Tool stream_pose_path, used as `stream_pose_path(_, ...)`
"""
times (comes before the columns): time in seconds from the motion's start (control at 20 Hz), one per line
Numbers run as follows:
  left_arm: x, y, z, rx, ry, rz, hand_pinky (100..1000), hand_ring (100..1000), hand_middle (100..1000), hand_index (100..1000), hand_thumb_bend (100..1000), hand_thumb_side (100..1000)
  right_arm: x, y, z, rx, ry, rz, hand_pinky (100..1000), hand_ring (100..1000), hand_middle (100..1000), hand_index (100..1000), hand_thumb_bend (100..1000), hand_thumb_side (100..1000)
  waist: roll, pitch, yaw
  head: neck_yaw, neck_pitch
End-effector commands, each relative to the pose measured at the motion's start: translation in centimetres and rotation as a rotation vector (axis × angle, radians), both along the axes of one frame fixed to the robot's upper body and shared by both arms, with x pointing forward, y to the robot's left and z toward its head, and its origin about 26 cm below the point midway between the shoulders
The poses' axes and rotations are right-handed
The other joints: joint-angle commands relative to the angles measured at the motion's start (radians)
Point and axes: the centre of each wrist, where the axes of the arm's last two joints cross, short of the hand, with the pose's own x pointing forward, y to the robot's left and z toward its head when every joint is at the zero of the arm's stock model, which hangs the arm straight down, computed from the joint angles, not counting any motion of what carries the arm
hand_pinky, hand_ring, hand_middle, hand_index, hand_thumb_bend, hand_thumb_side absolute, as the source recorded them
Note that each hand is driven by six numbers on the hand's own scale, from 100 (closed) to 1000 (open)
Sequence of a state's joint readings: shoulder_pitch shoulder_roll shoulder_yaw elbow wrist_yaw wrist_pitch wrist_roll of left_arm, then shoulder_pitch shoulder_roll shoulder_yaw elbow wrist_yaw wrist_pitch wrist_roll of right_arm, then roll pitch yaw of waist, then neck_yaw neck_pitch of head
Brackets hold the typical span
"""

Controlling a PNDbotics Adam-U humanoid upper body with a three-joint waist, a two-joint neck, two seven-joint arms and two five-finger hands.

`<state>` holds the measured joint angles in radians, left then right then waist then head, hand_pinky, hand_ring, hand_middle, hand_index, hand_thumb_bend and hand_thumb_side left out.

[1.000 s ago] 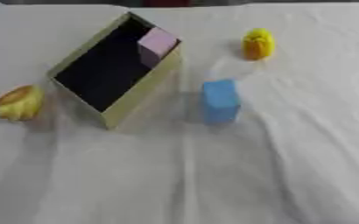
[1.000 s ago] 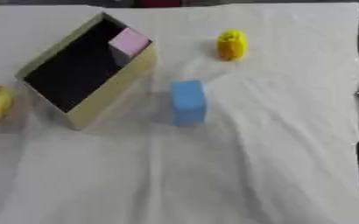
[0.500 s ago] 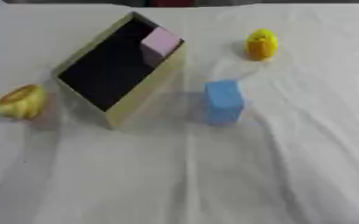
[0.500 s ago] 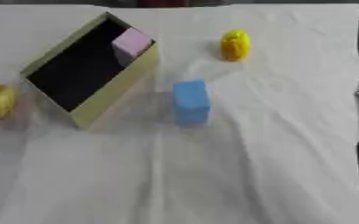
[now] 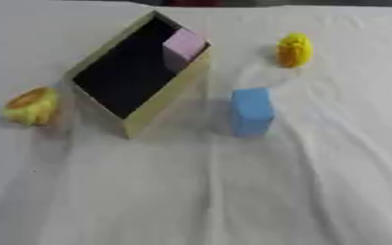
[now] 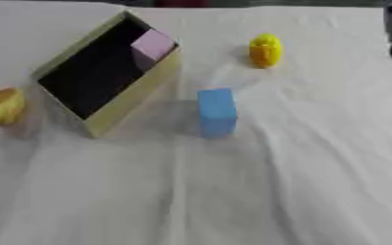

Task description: Pick up objects on the table and place them in the box.

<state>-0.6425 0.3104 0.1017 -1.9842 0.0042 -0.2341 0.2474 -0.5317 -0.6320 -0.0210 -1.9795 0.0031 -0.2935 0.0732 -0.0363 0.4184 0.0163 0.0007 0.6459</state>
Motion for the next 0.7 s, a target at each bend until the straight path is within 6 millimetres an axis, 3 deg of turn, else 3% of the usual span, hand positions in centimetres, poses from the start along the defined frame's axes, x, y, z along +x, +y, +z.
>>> stream_pose_path(0.05, -0.5, 0.4, 0.8, 0.027, -0.027, 0.022, 650, 665, 643, 808, 202, 560, -1.0, -1.0, 1.7, -0.208, -0.038, -0.108, 882, 942, 775, 884, 100, 475, -0.005, -0.029, -0.009, 0.005, 0.009)
stream_pose_path(0.35, -0.6, 1.1, 0.8, 0.062, -0.020, 0.055, 650, 670, 649, 810, 199, 543, -1.7, -2.3, 2.2, -0.481, -0.027, -0.229, 872, 946, 814, 892, 100, 518, -0.010, -0.035, -0.026, -0.012, 0.014)
stream_pose_path(0.7, -0.9, 2.5, 0.5, 0.101, -0.001, 0.121, 651, 673, 654, 810, 190, 531, -2.4, -3.7, 1.8, -0.672, -0.007, -0.290, 864, 940, 826, 893, 100, 567, 0.004, -0.039, -0.035, -0.034, 0.011)
